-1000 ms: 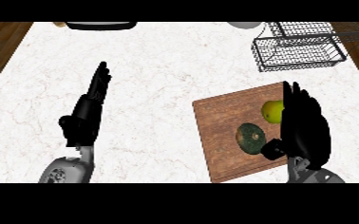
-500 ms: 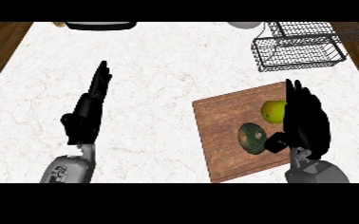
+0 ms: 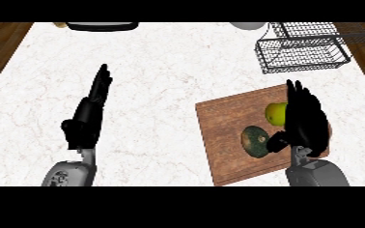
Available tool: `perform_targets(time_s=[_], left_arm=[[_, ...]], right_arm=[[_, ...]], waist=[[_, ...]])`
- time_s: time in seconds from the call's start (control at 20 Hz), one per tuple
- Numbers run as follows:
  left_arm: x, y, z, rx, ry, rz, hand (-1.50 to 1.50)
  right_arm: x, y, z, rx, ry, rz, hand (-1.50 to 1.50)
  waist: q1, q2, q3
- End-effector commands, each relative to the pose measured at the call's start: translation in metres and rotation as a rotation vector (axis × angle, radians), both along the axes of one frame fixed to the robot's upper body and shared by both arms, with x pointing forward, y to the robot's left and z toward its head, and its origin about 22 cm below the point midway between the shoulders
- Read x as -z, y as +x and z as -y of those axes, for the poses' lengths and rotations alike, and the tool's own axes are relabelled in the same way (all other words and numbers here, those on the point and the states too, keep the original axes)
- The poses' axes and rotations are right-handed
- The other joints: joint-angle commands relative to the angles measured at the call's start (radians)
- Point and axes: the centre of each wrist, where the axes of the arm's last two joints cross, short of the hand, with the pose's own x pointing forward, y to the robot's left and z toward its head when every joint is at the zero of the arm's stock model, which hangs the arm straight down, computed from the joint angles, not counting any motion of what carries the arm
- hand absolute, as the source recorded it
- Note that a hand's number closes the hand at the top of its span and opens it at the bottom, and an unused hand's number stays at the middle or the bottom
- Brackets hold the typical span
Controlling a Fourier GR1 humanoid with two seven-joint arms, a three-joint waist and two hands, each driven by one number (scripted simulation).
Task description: Pick the pear from the cutting board and place it in the tiered basket
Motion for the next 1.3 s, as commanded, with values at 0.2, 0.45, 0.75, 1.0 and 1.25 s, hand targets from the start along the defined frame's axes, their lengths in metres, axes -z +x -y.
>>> perform_targets(time_s=[0.2, 0.45, 0.75, 1.0, 1.25], left_arm=[[-0.011, -0.001, 0.019, -0.004, -0.005, -0.006, 0.00], [-0.018, 0.003, 0.017, 0.005, 0.006, -0.007, 0.00], [0.006, -0.007, 0.012, 0.005, -0.009, 0.003, 0.00], [-0.009, 0.004, 0.019, 0.038, -0.009, 0.010, 0.00], [-0.007, -0.009, 0.008, 0.003, -0.009, 0.001, 0.00]], right_arm=[[0.031, 0.005, -0.001, 0.005, 0.035, 0.053, -1.50], [0.035, 0.008, 0.001, -0.004, -0.065, 0.142, 1.50], [0.030, 0.031, 0.014, -0.086, -0.211, 0.064, 1.50], [0.061, 0.016, 0.011, -0.418, -0.239, -0.381, 1.50], [0.012, 0.040, 0.010, -0.446, -0.269, -0.363, 1.50]], waist=[[0.002, 0.005, 0.005], [0.003, 0.004, 0.005], [0.007, 0.007, 0.005], [0.034, 0.017, 0.004], [0.008, 0.003, 0.005]])
